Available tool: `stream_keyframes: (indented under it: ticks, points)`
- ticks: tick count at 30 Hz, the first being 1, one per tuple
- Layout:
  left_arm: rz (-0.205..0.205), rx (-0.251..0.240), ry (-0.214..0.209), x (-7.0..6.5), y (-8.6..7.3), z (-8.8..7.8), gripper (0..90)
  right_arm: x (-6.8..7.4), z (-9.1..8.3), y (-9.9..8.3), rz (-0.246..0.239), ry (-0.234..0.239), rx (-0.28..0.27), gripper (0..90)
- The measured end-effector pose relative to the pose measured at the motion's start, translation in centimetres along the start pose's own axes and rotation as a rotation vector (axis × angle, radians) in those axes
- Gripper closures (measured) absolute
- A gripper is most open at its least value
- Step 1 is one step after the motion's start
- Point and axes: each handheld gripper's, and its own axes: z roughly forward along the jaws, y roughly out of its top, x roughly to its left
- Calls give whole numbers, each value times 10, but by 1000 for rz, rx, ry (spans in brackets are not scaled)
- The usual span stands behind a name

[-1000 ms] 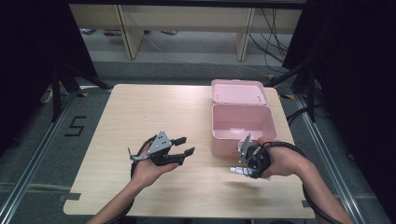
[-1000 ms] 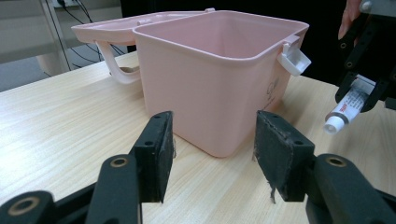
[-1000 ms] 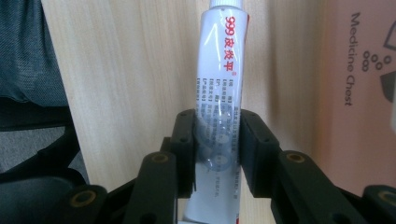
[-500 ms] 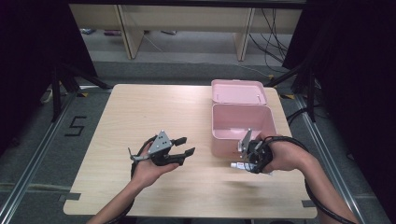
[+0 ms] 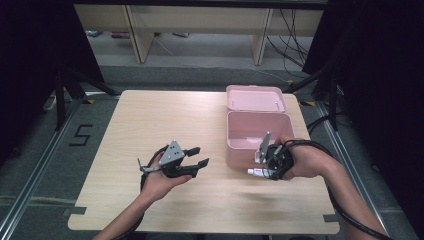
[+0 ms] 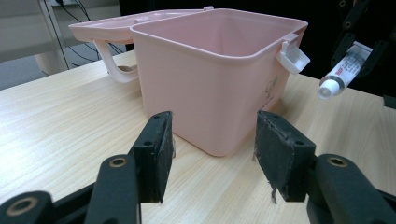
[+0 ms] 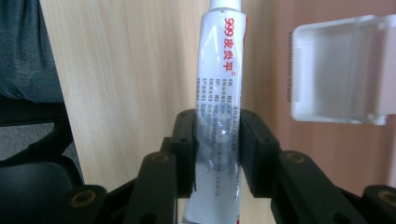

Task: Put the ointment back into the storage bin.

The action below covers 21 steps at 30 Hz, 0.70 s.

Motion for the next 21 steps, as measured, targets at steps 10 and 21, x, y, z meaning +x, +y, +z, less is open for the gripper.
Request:
stream_keyframes:
  ticks: [10, 21]
  points:
    - [0, 0, 0, 0, 0, 0, 463, -4, -7, 1, -20, -3, -5, 702]
    - [-2, -2, 1, 0, 0, 0, 462, -9, -13, 2, -46, -9, -8, 702]
